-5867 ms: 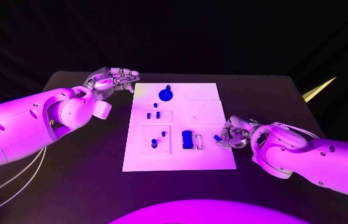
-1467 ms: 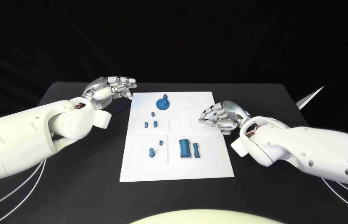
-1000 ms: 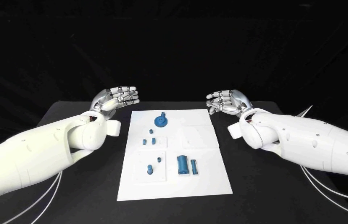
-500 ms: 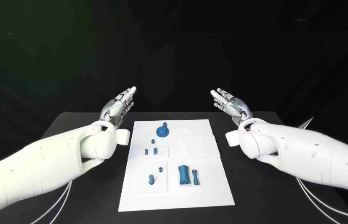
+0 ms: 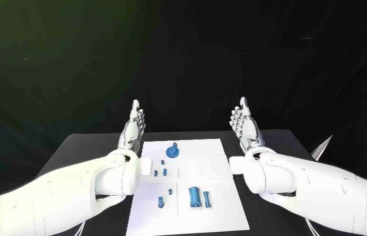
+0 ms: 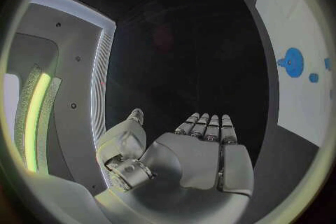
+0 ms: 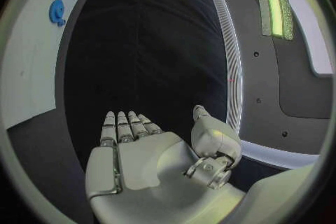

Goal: Assemble the parts on the task board

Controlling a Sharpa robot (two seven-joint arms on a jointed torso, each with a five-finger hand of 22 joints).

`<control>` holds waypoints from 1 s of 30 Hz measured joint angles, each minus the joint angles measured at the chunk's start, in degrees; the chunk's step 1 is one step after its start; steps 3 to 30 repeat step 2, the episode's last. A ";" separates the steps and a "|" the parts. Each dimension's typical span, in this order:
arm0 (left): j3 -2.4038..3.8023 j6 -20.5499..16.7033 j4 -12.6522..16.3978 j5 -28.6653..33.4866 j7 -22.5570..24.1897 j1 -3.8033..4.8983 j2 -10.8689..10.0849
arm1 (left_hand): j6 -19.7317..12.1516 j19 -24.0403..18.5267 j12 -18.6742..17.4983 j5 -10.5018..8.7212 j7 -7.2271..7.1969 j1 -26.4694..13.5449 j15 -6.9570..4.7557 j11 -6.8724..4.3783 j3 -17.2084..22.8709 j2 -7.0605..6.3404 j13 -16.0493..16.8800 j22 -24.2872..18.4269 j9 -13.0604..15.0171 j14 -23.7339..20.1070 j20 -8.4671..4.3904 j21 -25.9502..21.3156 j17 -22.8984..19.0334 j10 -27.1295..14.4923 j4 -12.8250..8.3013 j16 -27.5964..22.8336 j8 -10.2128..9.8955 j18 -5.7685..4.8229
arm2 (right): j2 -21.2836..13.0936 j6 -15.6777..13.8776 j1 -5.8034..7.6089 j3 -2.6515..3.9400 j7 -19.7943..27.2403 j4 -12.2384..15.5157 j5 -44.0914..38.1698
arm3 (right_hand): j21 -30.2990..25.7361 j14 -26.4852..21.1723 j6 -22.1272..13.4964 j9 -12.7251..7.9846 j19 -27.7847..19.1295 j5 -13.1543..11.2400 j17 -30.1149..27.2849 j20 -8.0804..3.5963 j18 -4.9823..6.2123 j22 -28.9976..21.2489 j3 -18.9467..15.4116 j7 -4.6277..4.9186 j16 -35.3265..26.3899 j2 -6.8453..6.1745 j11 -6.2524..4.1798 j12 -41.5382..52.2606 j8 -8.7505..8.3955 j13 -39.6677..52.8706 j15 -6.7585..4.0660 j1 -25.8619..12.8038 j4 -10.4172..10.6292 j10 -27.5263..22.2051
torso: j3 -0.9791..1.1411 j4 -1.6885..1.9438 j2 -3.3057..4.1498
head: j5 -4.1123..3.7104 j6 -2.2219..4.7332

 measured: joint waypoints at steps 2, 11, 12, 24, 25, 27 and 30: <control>0.07 -1.04 0.70 -0.09 0.11 -0.18 -0.10 | -0.01 -0.17 0.00 0.00 0.00 -1.10 0.00 0.12 0.00 0.04 -0.08 -0.02 -0.05 -0.03 -0.09 0.00 -0.11 -0.52 0.00 0.00 0.00 0.00 | -0.01 -0.20 -0.03 0.01 0.08 0.12 0.16 | 0.00 -0.71 -0.59 -0.33 -0.51 -0.01 -0.45 -0.49 0.00 -0.40 -0.25 -0.18 0.00 -0.17 0.04 0.00 -0.08 -0.18 -0.30 -3.03 -0.24 -0.81 | 0.01 -0.03 -0.03 | 0.01 0.01; 0.07 -1.04 0.70 -0.09 0.11 -0.18 -0.10 | -0.01 -0.17 0.00 0.00 0.00 -1.10 0.00 0.12 0.00 0.04 -0.08 -0.02 -0.05 -0.03 -0.09 0.00 -0.11 -0.52 0.00 0.00 0.00 0.00 | -0.01 -0.20 -0.03 0.01 0.08 0.12 0.16 | 0.00 -0.71 -0.59 -0.33 -0.51 -0.01 -0.45 -0.49 0.00 -0.40 -0.25 -0.18 0.00 -0.17 0.04 0.00 -0.08 -0.18 -0.30 -3.03 -0.24 -0.81 | 0.01 -0.03 -0.03 | 0.01 0.01; 0.07 -1.04 0.70 -0.09 0.11 -0.18 -0.10 | -0.01 -0.17 0.00 0.00 0.00 -1.10 0.00 0.12 0.00 0.04 -0.08 -0.02 -0.05 -0.03 -0.09 0.00 -0.11 -0.52 0.00 0.00 0.00 0.00 | -0.01 -0.20 -0.03 0.01 0.08 0.12 0.16 | 0.00 -0.71 -0.59 -0.33 -0.51 -0.01 -0.45 -0.49 0.00 -0.40 -0.25 -0.18 0.00 -0.17 0.04 0.00 -0.08 -0.18 -0.30 -3.03 -0.24 -0.81 | 0.01 -0.03 -0.03 | 0.01 0.01; 0.07 -1.04 0.70 -0.09 0.11 -0.18 -0.10 | -0.01 -0.17 0.00 0.00 0.00 -1.10 0.00 0.12 0.00 0.04 -0.08 -0.02 -0.05 -0.03 -0.09 0.00 -0.11 -0.52 0.00 0.00 0.00 0.00 | -0.01 -0.20 -0.03 0.01 0.08 0.12 0.16 | 0.00 -0.71 -0.59 -0.33 -0.51 -0.01 -0.45 -0.49 0.00 -0.40 -0.25 -0.18 0.00 -0.17 0.04 0.00 -0.08 -0.18 -0.30 -3.03 -0.24 -0.81 | 0.01 -0.03 -0.03 | 0.01 0.01; 0.07 -1.04 0.70 -0.09 0.11 -0.18 -0.10 | -0.01 -0.17 0.00 0.00 0.00 -1.10 0.00 0.12 0.00 0.04 -0.08 -0.02 -0.05 -0.03 -0.09 0.00 -0.11 -0.52 0.00 0.00 0.00 0.00 | -0.01 -0.20 -0.03 0.01 0.08 0.12 0.16 | 0.00 -0.71 -0.59 -0.33 -0.51 -0.01 -0.45 -0.49 0.00 -0.40 -0.25 -0.18 0.00 -0.17 0.04 0.00 -0.08 -0.18 -0.30 -3.03 -0.24 -0.81 | 0.01 -0.03 -0.03 | 0.01 0.01; 0.07 -1.04 0.70 -0.09 0.11 -0.18 -0.10 | -0.01 -0.17 0.00 0.00 0.00 -1.10 0.00 0.12 0.00 0.04 -0.08 -0.02 -0.05 -0.03 -0.09 0.00 -0.11 -0.52 0.00 0.00 0.00 0.00 | -0.01 -0.20 -0.03 0.01 0.08 0.12 0.16 | 0.00 -0.71 -0.59 -0.33 -0.51 -0.01 -0.45 -0.49 0.00 -0.40 -0.25 -0.18 0.00 -0.17 0.04 0.00 -0.08 -0.18 -0.30 -3.03 -0.24 -0.81 | 0.01 -0.03 -0.03 | 0.01 0.01; 0.07 -1.04 0.70 -0.09 0.11 -0.18 -0.10 | -0.01 -0.17 0.00 0.00 0.00 -1.10 0.00 0.12 0.00 0.04 -0.08 -0.02 -0.05 -0.03 -0.09 0.00 -0.11 -0.52 0.00 0.00 0.00 0.00 | -0.01 -0.20 -0.03 0.01 0.08 0.12 0.16 | 0.00 -0.71 -0.59 -0.33 -0.51 -0.01 -0.45 -0.49 0.00 -0.40 -0.25 -0.18 0.00 -0.17 0.04 0.00 -0.08 -0.18 -0.30 -3.03 -0.24 -0.81 | 0.01 -0.03 -0.03 | 0.01 0.01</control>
